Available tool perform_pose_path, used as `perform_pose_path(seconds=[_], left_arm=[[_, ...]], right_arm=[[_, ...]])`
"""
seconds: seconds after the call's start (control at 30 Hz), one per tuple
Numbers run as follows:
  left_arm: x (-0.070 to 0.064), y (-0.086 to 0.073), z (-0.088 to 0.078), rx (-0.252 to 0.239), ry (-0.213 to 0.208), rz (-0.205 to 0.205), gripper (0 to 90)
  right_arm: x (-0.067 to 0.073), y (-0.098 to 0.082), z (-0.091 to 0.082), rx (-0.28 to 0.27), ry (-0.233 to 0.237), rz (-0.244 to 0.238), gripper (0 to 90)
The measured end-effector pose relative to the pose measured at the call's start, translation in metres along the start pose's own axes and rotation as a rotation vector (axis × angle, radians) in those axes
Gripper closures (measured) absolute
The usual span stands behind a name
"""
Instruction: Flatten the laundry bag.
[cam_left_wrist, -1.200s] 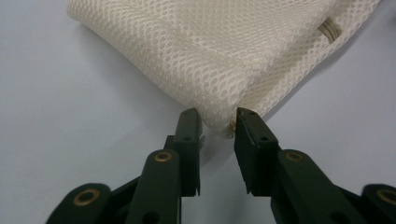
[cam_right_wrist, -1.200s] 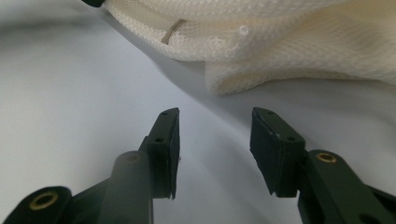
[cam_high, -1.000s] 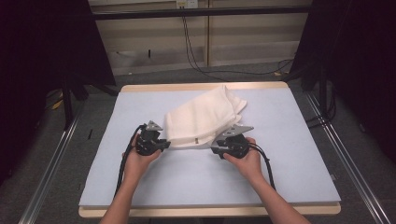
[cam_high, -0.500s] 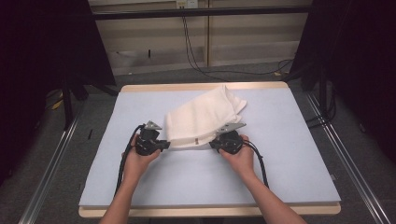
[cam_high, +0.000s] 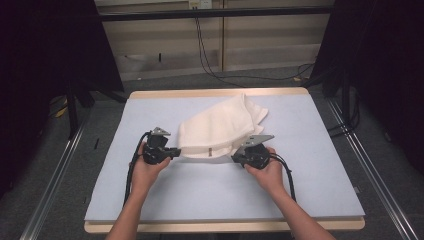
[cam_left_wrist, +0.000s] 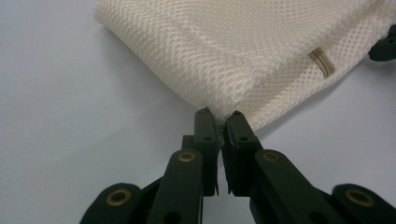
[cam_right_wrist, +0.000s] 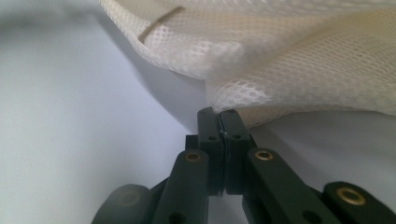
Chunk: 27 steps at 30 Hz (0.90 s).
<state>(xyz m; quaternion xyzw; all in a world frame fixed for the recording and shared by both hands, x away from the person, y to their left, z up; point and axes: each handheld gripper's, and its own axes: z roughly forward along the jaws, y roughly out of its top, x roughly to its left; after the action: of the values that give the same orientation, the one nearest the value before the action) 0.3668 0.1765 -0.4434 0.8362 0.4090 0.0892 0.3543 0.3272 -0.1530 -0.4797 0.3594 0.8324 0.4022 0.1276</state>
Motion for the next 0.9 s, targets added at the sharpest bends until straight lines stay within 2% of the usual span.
perform_pose_path(seconds=[0.07,0.17,0.3,0.33,0.37,0.4,0.47,0.5,0.63,0.67,0.7,0.83,0.9], left_arm=[[0.000,0.001,-0.001,0.004,-0.003,-0.007,85.2],[0.001,0.005,-0.003,-0.003,0.011,-0.026,85.5],[0.001,0.009,-0.006,0.005,0.010,-0.022,85.6],[0.000,0.011,-0.005,-0.005,0.022,-0.023,85.6],[0.001,0.012,-0.006,-0.001,0.013,-0.024,85.6],[0.002,0.013,-0.005,-0.005,0.015,-0.036,85.6],[0.002,0.014,-0.005,-0.008,0.012,-0.040,85.6],[0.004,0.016,-0.005,-0.008,-0.004,-0.052,85.6],[0.004,0.020,-0.005,-0.020,-0.004,-0.069,85.6],[0.004,0.021,-0.004,-0.034,-0.001,-0.096,85.6],[0.005,0.022,-0.005,-0.023,-0.006,-0.088,85.6],[0.008,0.024,-0.007,-0.037,-0.002,-0.100,85.5],[0.009,0.025,-0.006,-0.051,-0.002,-0.129,85.5]], right_arm=[[-0.001,-0.002,-0.003,0.003,0.003,-0.005,88.9],[-0.008,-0.009,-0.017,0.009,-0.003,-0.003,88.9],[-0.013,-0.015,-0.027,0.003,0.003,0.001,88.8],[-0.016,-0.019,-0.033,0.000,0.000,-0.004,88.9],[-0.017,-0.020,-0.034,0.006,-0.001,-0.007,88.9],[-0.018,-0.022,-0.036,0.006,-0.005,-0.007,88.8],[-0.019,-0.023,-0.038,0.006,-0.004,-0.006,88.8],[-0.022,-0.026,-0.040,-0.001,-0.001,0.006,88.8],[-0.023,-0.027,-0.041,-0.003,0.008,0.006,88.8],[-0.024,-0.028,-0.041,-0.006,0.012,0.001,88.8],[-0.024,-0.029,-0.042,-0.006,0.010,-0.001,88.9],[-0.027,-0.031,-0.045,-0.006,0.017,-0.006,88.8],[-0.028,-0.033,-0.048,-0.005,0.009,-0.007,88.8]])
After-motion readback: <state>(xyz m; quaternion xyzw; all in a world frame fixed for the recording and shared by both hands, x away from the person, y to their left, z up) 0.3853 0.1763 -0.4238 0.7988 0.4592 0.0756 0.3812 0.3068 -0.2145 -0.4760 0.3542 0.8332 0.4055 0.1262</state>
